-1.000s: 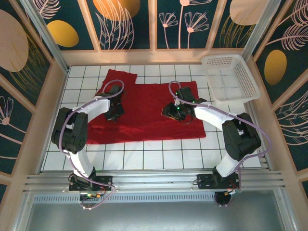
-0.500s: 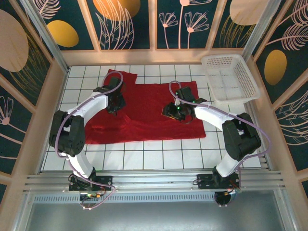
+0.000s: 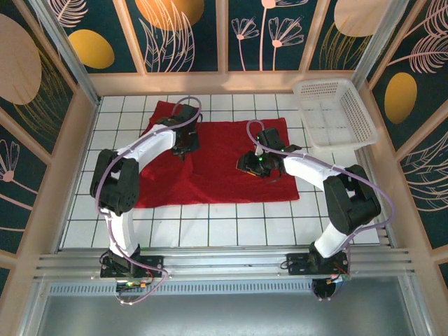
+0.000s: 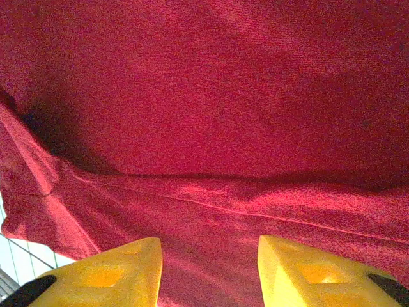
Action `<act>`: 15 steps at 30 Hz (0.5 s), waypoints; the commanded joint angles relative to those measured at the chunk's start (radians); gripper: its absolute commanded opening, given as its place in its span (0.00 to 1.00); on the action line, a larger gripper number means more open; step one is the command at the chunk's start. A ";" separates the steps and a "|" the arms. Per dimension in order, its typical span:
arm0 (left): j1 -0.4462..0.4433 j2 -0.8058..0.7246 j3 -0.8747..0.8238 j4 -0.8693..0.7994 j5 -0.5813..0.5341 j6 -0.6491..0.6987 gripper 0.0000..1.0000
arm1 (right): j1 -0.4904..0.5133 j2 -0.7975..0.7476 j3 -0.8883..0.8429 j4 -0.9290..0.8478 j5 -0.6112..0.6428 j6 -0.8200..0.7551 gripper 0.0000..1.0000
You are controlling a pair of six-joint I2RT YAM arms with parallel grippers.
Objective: Fold and stack the t-shirts
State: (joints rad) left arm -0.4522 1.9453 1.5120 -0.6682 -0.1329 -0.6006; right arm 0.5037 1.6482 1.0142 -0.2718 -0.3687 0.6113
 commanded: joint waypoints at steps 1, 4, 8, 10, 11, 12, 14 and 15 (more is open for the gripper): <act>-0.023 0.044 0.040 -0.059 -0.041 0.056 0.00 | -0.008 -0.029 -0.008 0.016 -0.015 0.012 0.44; -0.038 0.055 0.033 -0.042 -0.035 0.075 0.00 | -0.009 -0.027 -0.005 0.016 -0.016 0.013 0.44; -0.059 0.056 0.016 0.014 -0.014 0.112 0.00 | -0.010 -0.022 -0.008 0.017 -0.021 0.013 0.44; -0.059 0.066 0.022 0.000 -0.029 0.109 0.00 | -0.010 -0.019 -0.007 0.015 -0.024 0.012 0.44; -0.059 0.071 0.025 -0.011 -0.039 0.107 0.02 | -0.009 -0.019 -0.007 0.016 -0.024 0.011 0.44; -0.060 0.070 0.025 -0.019 -0.054 0.101 0.17 | -0.010 -0.019 -0.008 0.016 -0.024 0.011 0.45; -0.059 0.052 0.019 -0.032 -0.093 0.082 0.40 | -0.010 -0.020 -0.007 0.014 -0.025 0.009 0.45; -0.054 0.036 0.015 -0.037 -0.113 0.069 0.45 | -0.009 -0.021 -0.007 0.014 -0.026 0.010 0.45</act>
State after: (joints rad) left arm -0.5098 1.9984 1.5261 -0.6785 -0.1753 -0.5198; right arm 0.5026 1.6463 1.0142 -0.2680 -0.3695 0.6113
